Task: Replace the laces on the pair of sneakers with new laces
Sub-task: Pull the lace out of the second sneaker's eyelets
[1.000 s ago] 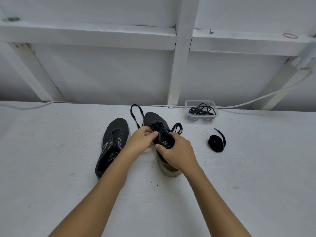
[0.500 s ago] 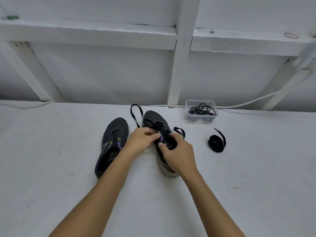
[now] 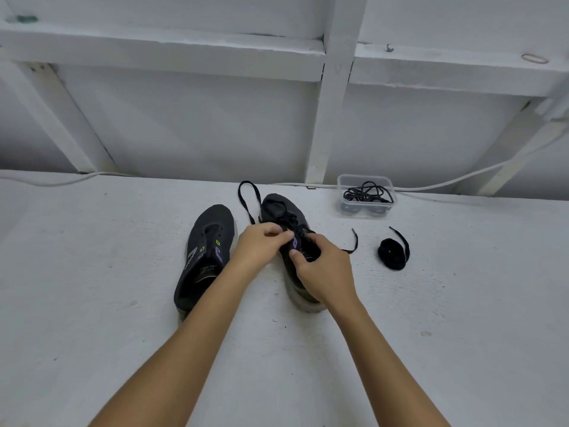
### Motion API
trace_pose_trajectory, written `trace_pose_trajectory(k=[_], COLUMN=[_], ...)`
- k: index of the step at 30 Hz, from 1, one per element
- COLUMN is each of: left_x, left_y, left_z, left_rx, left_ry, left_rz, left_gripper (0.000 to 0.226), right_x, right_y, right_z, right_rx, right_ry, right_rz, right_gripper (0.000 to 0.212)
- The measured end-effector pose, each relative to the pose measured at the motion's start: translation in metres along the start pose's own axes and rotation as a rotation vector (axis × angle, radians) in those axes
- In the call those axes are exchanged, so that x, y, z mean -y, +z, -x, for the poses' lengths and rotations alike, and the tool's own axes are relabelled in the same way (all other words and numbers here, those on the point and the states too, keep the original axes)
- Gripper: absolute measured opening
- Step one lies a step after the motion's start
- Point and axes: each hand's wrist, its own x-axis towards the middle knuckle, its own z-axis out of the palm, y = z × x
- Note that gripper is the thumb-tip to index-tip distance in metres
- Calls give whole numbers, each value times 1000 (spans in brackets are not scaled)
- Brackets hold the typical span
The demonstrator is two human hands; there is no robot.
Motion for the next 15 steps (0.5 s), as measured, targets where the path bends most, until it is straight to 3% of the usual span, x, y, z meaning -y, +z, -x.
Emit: trace_pose_trajectory(k=[3,6,8,12,15], left_x=[-6,-14,-12,-5,-1], left_y=[3,-11,-16,-10,0], left_z=[-6,-9,-7,3,1], left_rx=[-281,-682,-590,-6,-8], left_ry=[50,9,-55,-155,-28], left_rz=[45,447,478,137,-1], left_gripper=[15,14,17,33,20], right_x=[1,1,2,3,3], right_y=[-1,-1,0,1,0], right_z=[1,2,2,2,3], right_rx=[-4,0,-5,-13,-8], right_ry=[14,27,25,10,2], right_rz=[-17,-30,-30,-12,-5], right_gripper=[45,43,42,40,40])
